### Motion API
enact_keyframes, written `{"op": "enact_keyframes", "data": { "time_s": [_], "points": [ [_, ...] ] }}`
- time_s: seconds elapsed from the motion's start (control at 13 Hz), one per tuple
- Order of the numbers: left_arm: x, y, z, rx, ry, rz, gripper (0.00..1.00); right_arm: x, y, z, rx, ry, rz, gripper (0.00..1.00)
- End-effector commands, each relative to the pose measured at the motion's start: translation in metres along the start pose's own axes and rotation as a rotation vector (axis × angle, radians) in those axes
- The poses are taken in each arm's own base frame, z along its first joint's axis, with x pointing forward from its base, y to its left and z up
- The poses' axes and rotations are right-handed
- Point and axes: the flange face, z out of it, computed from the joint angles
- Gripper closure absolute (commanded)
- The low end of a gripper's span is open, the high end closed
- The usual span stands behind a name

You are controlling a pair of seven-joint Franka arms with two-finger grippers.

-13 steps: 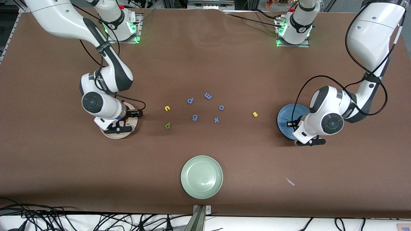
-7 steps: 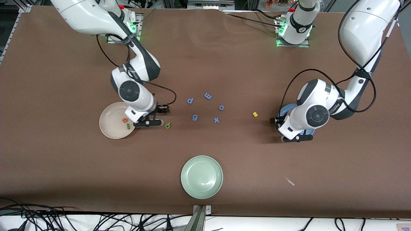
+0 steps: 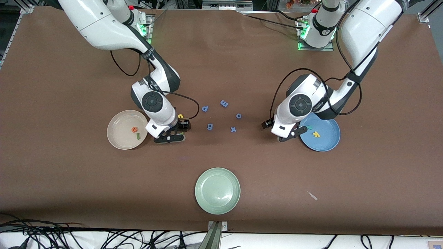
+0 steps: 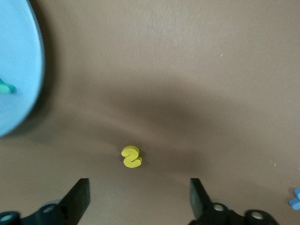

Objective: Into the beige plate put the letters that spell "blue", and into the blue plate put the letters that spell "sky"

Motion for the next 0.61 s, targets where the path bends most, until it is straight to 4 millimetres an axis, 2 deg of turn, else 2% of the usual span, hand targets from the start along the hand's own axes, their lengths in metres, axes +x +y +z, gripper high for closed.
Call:
{"op": "enact_keyframes", "data": {
  "time_s": [0.0, 0.23, 0.38, 0.54],
  "points": [
    [0.002, -0.013, 0.014, -0.04, 0.03, -0.064, 0.25, 0.004, -0.011, 0.005, -0.007, 0.016, 0.013, 0.19],
    [0.001, -0.02, 0.029, -0.007, 0.058, -0.037, 0.3, 0.002, -0.014, 0.012, -0.001, 0.017, 0.016, 0.23],
    [0.005, -0.024, 0.035, -0.001, 0.063, -0.038, 0.35, 0.001, -0.014, 0.015, -0.001, 0.022, 0.01, 0.37],
    [0.001, -0.02, 0.043, 0.002, 0.057, -0.051, 0.38, 0.002, -0.01, 0.017, -0.007, 0.027, 0.007, 0.48]
  ]
}}
